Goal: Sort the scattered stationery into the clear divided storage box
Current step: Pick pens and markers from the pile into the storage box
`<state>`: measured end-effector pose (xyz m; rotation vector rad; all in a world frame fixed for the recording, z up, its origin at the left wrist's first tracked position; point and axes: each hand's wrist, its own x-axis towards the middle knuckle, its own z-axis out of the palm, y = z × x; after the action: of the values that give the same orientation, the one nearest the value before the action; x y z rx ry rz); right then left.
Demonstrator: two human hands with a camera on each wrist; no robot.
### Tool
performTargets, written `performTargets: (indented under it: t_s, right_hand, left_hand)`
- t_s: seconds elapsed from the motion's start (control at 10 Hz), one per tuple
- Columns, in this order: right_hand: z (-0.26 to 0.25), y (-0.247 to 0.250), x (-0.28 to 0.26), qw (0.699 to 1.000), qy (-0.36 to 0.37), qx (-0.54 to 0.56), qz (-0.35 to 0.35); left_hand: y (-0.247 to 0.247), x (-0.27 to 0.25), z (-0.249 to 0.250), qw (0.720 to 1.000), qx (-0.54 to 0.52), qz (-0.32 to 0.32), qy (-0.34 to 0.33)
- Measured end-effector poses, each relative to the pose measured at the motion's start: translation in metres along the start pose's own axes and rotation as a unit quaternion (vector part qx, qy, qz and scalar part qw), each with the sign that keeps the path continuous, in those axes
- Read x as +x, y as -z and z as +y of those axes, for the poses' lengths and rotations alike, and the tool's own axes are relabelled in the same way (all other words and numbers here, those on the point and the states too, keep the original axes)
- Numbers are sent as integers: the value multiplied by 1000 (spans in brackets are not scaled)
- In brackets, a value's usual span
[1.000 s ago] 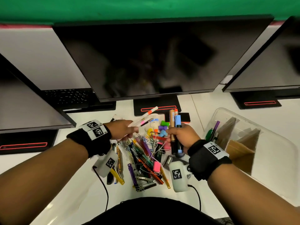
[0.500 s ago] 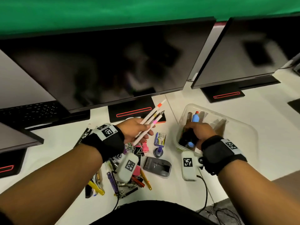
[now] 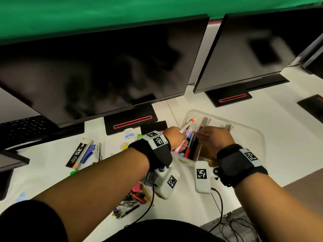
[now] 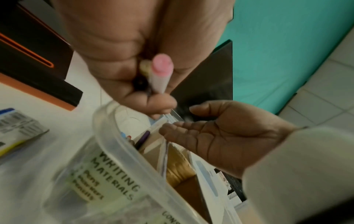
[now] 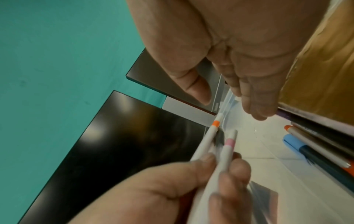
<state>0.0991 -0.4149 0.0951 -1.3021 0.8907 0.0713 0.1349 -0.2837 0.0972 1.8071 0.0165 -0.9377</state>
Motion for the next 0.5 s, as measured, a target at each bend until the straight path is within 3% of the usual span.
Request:
performTargets:
  t_s: [0.1,0.2,0.3,0.4,0.5]
  right_hand:
    - [-1,-3,-7,999,-13,33,27]
    - [0,2,0,988,69,-141,2]
    - [0,-3,-5,995,41,-96,-7]
    - [-1,-15,-16,996,23,-63,-59]
    - [2,-38,-27,987,60,-106,-108]
  left_hand:
    - [-9,8,4,990,131,19,-39]
    - [-10,7,4,956,287,6,-66]
    - [8,2,-4,970,226,-7,-87]
    - [48,-9,-18,995,56,13,-77]
    - [104,-19,-44,989,76,98,-74]
